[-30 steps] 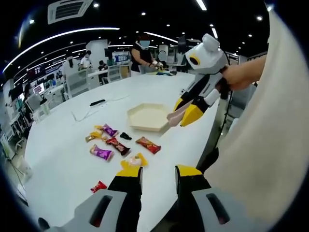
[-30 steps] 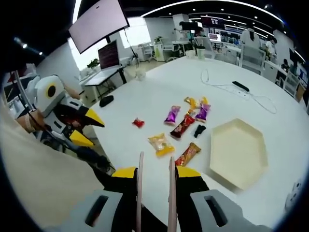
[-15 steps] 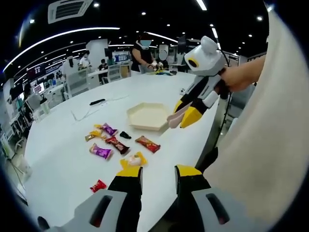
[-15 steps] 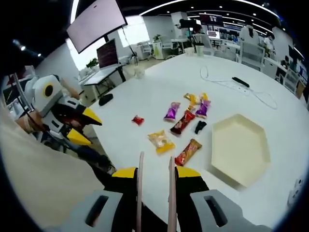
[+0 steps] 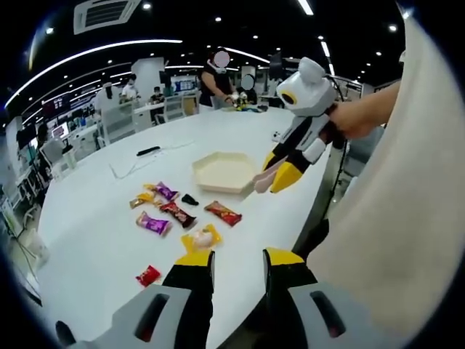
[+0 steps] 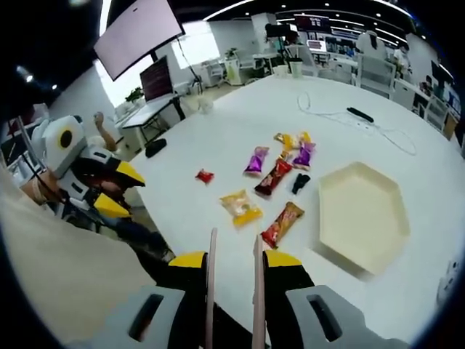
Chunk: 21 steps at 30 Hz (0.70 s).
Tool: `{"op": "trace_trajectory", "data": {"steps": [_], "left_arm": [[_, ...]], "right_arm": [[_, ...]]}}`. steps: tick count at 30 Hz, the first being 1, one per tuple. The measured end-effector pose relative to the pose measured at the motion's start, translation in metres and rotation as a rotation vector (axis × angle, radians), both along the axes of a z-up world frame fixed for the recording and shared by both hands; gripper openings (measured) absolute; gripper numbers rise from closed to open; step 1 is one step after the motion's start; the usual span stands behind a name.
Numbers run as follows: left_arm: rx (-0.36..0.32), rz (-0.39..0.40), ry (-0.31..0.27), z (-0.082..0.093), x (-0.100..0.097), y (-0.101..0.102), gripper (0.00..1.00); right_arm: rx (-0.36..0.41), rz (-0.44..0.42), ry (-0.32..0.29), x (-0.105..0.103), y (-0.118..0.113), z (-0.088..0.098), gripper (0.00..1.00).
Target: Place the target food into the container with the food tongs after gripping and lifting it, then release it inside without dropping or visibly crushing the food.
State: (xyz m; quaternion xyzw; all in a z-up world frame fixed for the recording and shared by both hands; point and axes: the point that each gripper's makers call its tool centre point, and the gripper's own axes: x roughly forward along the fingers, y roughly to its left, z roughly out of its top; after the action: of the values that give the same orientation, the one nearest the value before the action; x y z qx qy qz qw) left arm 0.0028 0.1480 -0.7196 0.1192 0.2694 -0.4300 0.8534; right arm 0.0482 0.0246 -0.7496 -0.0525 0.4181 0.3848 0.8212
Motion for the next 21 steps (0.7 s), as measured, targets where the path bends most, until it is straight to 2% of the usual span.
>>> {"op": "trace_trajectory", "data": {"steps": [21], "left_arm": [[0.005, 0.009, 0.012, -0.008, -0.005, 0.007, 0.26]], "right_arm": [[-0.037, -0.044, 0.026, 0.011, 0.0, -0.015, 0.29]]}}
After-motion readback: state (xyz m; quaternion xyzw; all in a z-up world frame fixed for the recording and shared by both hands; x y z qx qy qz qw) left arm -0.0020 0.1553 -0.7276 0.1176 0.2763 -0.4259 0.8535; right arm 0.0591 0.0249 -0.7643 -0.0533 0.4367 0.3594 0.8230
